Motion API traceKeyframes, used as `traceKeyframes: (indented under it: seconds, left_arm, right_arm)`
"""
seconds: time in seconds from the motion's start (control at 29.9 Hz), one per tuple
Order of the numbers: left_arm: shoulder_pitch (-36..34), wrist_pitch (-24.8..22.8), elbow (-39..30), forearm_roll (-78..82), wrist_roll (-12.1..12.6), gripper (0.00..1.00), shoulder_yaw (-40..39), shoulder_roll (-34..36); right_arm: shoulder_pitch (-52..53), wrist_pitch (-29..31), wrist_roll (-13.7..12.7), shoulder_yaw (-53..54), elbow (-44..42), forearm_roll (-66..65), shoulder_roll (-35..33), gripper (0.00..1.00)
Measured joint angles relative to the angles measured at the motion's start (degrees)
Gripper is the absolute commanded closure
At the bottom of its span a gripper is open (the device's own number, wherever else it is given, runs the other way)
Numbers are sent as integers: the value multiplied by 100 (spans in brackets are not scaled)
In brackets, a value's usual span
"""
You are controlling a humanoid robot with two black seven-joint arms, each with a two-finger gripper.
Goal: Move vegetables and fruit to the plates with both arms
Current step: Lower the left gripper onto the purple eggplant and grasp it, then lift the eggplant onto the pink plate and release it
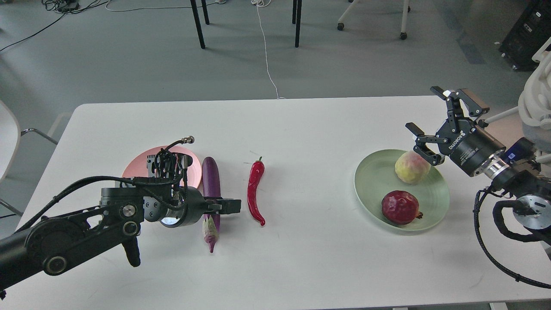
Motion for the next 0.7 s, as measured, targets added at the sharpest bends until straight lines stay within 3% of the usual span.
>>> traceKeyframes:
  seconds: [0.13,0.23,0.37,0.47,0.5,0.7]
  left_arm:
    - [1,-1,76,49,-2,8,1,-5]
    - [1,-3,85,51,-3,18,1,-5]
    - [-1,-10,87,51,-3,43,1,-5]
    - [-7,-10,87,47,-3,75,1,-5]
    - [-7,-10,87,47,-3,79,1,-5]
    - [-43,12,87,51,-3,86,-9,-29]
  right_arm:
    - [-27,0,0,0,5,0,0,4]
    - [-33,0,0,0,6,0,0,4]
    - [-34,0,0,0,8,0,0,4]
    - [-34,0,0,0,8,-4,0,4]
    - [-34,0,0,0,8,-6,0,4]
    - [-52,0,0,0,8,-8,1,4]
